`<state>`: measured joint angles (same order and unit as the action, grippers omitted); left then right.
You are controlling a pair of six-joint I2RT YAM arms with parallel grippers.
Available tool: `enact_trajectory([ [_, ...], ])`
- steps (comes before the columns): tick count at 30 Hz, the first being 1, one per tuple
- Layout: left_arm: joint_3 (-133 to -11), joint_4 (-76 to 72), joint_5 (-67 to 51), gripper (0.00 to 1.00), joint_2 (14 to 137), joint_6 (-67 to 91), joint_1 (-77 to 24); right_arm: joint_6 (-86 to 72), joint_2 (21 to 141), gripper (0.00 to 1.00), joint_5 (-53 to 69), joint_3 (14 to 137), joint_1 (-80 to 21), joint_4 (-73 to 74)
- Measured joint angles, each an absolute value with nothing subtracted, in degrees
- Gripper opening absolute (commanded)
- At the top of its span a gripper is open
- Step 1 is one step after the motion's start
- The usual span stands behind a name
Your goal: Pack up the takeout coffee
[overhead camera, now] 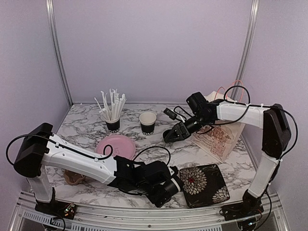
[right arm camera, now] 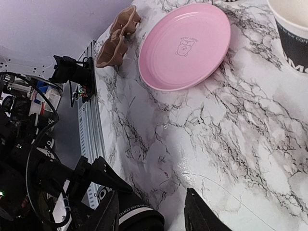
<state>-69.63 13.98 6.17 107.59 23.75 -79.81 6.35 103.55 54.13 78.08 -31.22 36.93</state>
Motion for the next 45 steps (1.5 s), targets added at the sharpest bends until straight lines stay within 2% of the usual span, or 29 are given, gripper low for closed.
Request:
enact_trajectory([
  [6,-69.63,15.33,4.01,0.89,107.77,22.59,-78.83,8.16,99.98,0.46,51.68,78.08,-30.76,37.15],
  [15,-69.47,15.9,2.39,0.79,108.86,20.56,-77.54,12.08,98.3,0.48,48.23,78.08,-30.52,39.46],
  [20,-65.87,14.41,4.01,0.78,107.33,18.48,-77.45,14.96,95.22,0.56,47.35,78.06,-29.54,41.19],
  [28,-55.4,5.21,10.37,0.77,96.86,15.0,-76.84,19.99,94.43,0.73,48.38,78.13,-28.95,45.15],
  [33,-52.21,-1.96,10.28,0.88,93.3,13.91,-74.83,21.71,94.91,0.73,49.45,78.26,-28.95,47.97],
  [35,-52.36,-2.63,9.28,0.89,94.24,13.19,-74.08,22.15,94.91,0.73,49.58,78.26,-28.95,48.49],
  [39,-54.76,-0.84,8.34,0.89,98.63,12.56,-72.47,22.74,94.91,0.73,50.13,78.24,-28.95,48.99],
  [45,-59.66,2.83,6.42,0.82,103.92,12.84,-69.54,23.07,94.85,0.71,50.74,78.0,-28.95,49.06],
])
